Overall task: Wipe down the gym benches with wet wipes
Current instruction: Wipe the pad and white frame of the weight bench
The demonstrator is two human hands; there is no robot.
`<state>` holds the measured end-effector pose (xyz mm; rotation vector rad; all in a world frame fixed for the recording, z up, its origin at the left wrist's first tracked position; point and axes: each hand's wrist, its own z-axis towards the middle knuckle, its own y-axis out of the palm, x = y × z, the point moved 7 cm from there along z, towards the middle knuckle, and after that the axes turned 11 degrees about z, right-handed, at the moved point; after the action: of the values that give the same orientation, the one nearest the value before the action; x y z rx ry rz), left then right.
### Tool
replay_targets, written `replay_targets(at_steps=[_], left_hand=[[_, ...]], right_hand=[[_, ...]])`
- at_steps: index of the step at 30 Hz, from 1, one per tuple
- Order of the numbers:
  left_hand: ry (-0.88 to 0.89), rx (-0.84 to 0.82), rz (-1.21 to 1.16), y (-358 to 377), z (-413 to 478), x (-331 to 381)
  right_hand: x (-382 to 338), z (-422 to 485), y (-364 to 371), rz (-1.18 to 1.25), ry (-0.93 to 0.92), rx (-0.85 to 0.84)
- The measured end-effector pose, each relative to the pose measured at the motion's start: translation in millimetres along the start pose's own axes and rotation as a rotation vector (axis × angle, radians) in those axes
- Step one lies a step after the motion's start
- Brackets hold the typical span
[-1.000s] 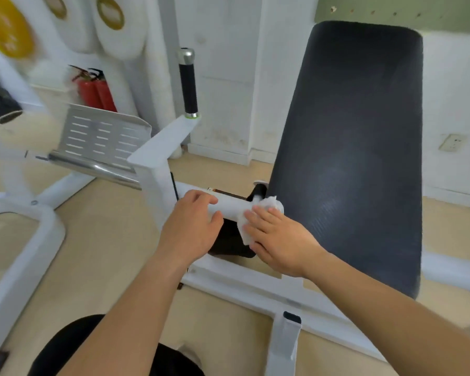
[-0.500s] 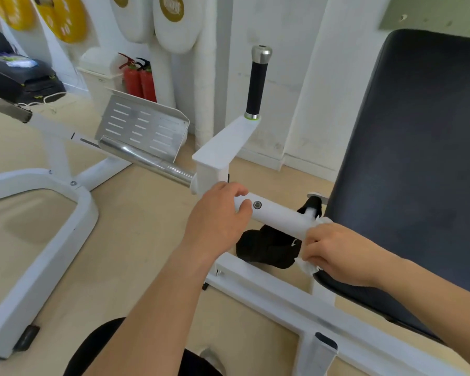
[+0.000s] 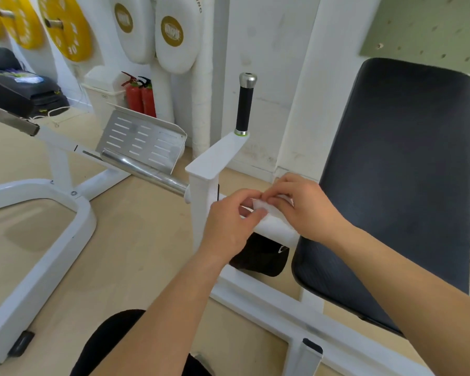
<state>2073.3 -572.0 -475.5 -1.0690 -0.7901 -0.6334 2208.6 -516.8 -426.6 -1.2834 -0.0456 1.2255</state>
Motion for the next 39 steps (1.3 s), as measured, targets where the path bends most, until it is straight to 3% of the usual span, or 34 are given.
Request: replay_targets(at_steps=[4, 9, 14, 18, 20, 24, 28, 32, 39], left_hand=[[0.075, 0.214, 0.135, -52.4, 29.6, 13.1], [0.234, 0.353, 0.566, -102.6, 79.3, 14.5], [0.238, 0.237, 0.805, -106.7, 91.8, -33.4], [0.338, 0.258, 0.861, -103.9, 70.4, -50.2], [0.386, 0.28, 0.85, -101.3, 62.7, -46.8], [0.273, -0.029, 0.895, -78.0, 65.4, -43.3], [0.295, -0.334, 0.978, -68.6, 93.1, -55.4], [0.203, -0.416, 0.893, -68.6, 146.3, -60.2], [0.223, -0.473, 0.931, -41.9, 215.3, -68.8]], right_hand=[[-22.8, 43.4, -4.8, 0.031, -0.092, 0.107], [-33.9, 114.3, 7.2, 0.071, -0.125, 0.154], [-9.2, 137.4, 68.5, 0.095, -0.007, 0.055], [-3.5, 109.5, 91.0, 0.011, -0.144, 0.088], [3.6, 98.7, 95.2, -0.019, -0.176, 0.012], [25.4, 92.4, 98.3, -0.092, -0.149, -0.207], [47.5, 113.5, 91.4, -0.153, -0.127, -0.309], [72.4, 150.4, 77.8, -0.062, -0.035, -0.321], [99.2, 176.8, 71.8, -0.038, 0.059, -0.228]])
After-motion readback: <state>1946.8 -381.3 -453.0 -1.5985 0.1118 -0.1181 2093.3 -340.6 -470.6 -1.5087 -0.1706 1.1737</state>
